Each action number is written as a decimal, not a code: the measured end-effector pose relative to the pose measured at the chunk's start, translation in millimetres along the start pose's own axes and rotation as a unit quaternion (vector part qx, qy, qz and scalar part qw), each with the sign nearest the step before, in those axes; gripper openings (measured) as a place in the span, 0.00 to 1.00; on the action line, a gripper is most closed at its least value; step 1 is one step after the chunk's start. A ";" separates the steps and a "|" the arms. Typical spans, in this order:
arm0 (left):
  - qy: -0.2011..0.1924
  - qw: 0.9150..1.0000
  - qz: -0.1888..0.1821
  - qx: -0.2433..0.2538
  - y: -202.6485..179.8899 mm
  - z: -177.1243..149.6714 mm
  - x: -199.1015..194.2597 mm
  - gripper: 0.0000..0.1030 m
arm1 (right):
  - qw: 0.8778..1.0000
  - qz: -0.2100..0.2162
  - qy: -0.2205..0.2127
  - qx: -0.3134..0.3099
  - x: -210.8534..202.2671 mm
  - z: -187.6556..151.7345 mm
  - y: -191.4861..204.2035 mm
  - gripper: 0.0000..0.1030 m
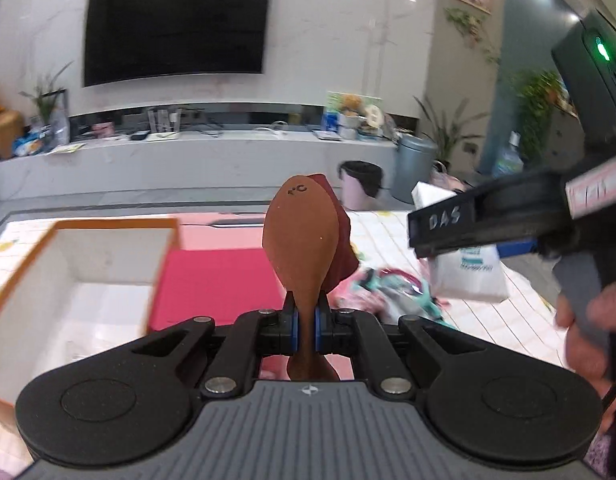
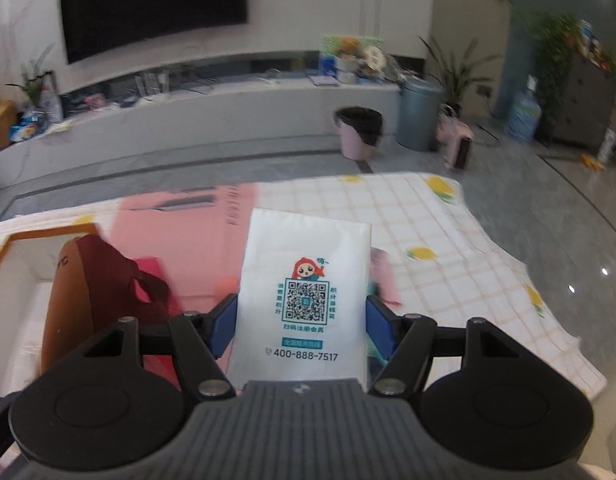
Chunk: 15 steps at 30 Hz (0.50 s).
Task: Organize soft objects
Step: 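Carry the brown felt and white QR packet over the orange box with both grippers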
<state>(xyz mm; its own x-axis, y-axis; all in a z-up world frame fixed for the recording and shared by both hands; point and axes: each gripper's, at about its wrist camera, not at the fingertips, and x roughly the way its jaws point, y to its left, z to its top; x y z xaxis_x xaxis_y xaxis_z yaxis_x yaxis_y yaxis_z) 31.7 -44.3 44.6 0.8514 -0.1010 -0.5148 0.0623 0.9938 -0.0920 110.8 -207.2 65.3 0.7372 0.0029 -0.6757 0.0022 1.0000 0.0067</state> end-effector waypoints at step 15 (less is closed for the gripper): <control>0.011 0.990 0.127 -0.069 113.9 31.4 -9.8 0.07 | 0.988 0.127 -0.033 -0.075 -20.5 5.1 150.1 0.64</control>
<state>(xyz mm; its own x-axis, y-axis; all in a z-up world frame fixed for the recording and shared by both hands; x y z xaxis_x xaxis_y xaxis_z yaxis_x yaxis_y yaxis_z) 46.8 71.4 65.9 0.8192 0.1478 -0.5542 -0.2243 0.9718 -0.0724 99.5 -57.2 83.9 0.7431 0.2588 -0.6171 -0.2856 0.9566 0.0574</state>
